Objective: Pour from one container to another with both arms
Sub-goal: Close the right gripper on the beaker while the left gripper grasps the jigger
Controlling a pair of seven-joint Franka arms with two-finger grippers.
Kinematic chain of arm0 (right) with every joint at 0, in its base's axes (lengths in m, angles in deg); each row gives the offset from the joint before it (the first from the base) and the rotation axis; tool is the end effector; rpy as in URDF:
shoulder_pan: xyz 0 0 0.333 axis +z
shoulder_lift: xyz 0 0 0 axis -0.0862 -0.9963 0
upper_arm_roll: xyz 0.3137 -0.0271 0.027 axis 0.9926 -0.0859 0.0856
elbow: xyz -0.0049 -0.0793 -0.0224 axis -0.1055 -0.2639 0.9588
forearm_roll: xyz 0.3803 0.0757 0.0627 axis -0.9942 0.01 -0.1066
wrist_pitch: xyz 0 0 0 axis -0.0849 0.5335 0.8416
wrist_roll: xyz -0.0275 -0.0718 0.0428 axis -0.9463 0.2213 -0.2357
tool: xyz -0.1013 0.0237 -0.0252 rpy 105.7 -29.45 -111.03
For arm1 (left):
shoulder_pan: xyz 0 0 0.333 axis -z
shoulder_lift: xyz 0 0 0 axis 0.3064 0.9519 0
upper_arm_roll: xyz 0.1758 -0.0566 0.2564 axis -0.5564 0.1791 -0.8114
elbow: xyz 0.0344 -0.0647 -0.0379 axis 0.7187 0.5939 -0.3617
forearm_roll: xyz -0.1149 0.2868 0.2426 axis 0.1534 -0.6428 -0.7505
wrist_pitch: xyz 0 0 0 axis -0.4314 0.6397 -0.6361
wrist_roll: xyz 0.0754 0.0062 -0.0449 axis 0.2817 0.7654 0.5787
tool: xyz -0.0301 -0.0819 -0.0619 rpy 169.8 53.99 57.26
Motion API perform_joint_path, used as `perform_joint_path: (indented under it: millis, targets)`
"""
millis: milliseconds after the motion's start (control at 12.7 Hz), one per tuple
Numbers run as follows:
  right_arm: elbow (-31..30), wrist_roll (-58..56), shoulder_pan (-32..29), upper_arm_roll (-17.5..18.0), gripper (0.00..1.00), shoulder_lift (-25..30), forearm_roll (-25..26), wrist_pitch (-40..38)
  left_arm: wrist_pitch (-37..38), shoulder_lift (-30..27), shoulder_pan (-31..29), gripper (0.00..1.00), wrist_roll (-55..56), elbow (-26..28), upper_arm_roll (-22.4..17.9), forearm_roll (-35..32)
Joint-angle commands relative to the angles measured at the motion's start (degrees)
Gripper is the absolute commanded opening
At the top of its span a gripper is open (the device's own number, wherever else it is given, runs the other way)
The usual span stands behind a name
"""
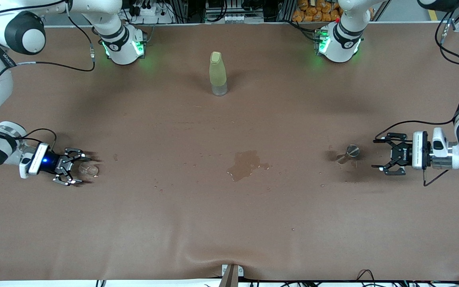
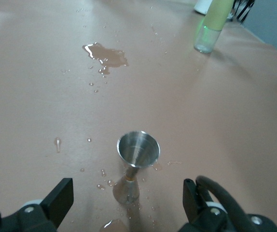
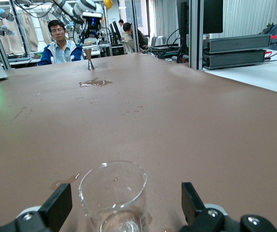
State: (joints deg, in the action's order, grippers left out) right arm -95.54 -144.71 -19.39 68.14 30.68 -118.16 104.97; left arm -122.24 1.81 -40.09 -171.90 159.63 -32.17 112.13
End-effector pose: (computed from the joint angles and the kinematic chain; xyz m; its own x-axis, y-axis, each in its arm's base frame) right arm 0.5787 -0.2168 0.0810 0.1217 0.2564 0.9589 0.9733 -0.2203 -0.0646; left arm 0.6148 0.1189 0.2264 0.0285 -0.6061 0.7949 -0.9734 0.1640 0.1599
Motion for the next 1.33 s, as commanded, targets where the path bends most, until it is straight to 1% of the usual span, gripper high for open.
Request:
perform_joint_path:
  millis: [0, 78, 235, 392, 471, 549, 628, 706, 785, 863, 942, 1020, 1099, 1256]
  targets:
    - [1.1, -1.5, -0.6, 0.5, 1.0, -1.5, -1.4, -0.7, 1.3, 2.9, -1.0, 1.0, -4.2, -0.1, 0.6, 3.0]
    - [1.1, -1.5, -0.6, 0.5, 1.0, -1.7, -1.4, -0.7, 1.3, 4.1, -1.0, 1.0, -5.5, 0.0, 0.8, 3.5]
    - [1.2, -1.5, -0.6, 0.5, 1.0, -1.8, -1.4, -0.7, 1.3, 6.5, -1.0, 1.0, -9.7, 0.3, 0.9, 6.7]
    - [1.1, -1.5, -0.7, 0.5, 0.75, -1.8, -1.4, -0.7, 1.3, 8.6, -0.3, 1.0, -14.8, 0.9, 1.0, 10.4]
    - [1.1, -1.4, -0.7, 0.5, 0.54, -1.8, -1.4, -0.7, 1.3, 9.3, -0.3, 1.0, -15.3, 1.3, 1.0, 10.9]
    - [1.2, -1.2, -0.8, 0.5, 0.4, -1.8, -1.4, -0.7, 1.3, 9.7, -0.3, 1.0, -15.4, 1.3, 1.0, 10.9]
    - [1.2, -1.2, -0.8, 0.5, 0.32, -1.8, -1.4, -0.8, 1.3, 10.1, -0.3, 1.0, -15.4, 1.3, 0.9, 11.0]
    - [1.3, -1.2, -0.8, 0.5, 0.22, -1.8, -1.4, -0.9, 1.3, 10.6, -0.3, 1.0, -15.4, 1.3, 0.9, 11.0]
    - [1.4, -0.8, -0.6, 0.5, 0.15, -1.7, -1.4, -1.4, 1.3, 10.8, -0.2, 1.0, -15.4, 1.3, 0.9, 11.0]
    - [1.6, -0.6, -0.6, 0.5, 0.12, -1.5, -1.4, -1.5, 1.3, 10.9, -0.2, 1.0, -15.4, 1.4, 0.9, 11.0]
    - [2.3, -0.3, -0.4, 0.6, 0.06, -1.3, -1.4, -1.5, 1.3, 10.9, -0.2, 1.0, -15.3, 1.4, 0.9, 11.0]
    - [3.6, 0.2, 0.5, 1.1, 0.05, -1.0, -1.4, -1.5, 1.3, 10.9, -0.2, 0.93, -15.3, 1.4, 1.0, 11.0]
    - [4.6, 2.3, 1.6, 1.1, 0.05, -0.5, -1.4, -1.4, 1.3, 10.9, -0.2, 0.89, -15.2, 1.4, 0.9, 11.0]
    - [6.1, 8.1, 4.8, 1.2, 0.06, 0.4, -1.6, -1.2, 1.3, 10.8, -0.2, 0.77, -15.0, 1.7, 1.0, 11.2]
